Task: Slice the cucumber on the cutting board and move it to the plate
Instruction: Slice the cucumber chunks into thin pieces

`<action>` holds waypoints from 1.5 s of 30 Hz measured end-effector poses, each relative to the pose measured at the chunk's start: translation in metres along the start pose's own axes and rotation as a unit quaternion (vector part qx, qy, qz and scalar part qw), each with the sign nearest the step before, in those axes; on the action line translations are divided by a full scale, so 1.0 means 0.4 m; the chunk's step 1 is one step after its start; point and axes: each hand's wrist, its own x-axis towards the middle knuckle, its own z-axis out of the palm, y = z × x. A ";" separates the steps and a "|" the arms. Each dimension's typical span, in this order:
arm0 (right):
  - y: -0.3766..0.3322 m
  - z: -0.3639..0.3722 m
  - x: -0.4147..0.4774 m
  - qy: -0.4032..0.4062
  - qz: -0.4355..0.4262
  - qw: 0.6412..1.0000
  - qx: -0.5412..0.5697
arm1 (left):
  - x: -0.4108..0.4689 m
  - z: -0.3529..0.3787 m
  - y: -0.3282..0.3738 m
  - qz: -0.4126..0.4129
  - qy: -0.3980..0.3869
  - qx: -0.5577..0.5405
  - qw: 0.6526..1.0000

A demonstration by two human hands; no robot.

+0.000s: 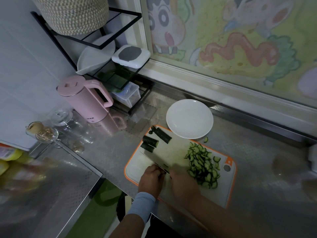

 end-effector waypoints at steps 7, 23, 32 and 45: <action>0.036 0.008 -0.047 0.020 -0.006 1.000 -0.010 | 0.001 0.002 0.004 -0.022 0.010 -0.006 1.000; 0.020 0.046 0.000 0.027 -0.004 0.998 -0.048 | -0.001 0.006 -0.008 0.001 0.003 -0.019 1.000; 0.043 0.001 -0.066 0.068 -0.033 0.997 -0.007 | -0.003 0.006 -0.004 -0.021 0.011 -0.005 1.000; 0.035 0.042 -0.020 0.069 -0.044 0.996 -0.037 | -0.004 0.010 0.006 0.014 0.008 0.011 1.000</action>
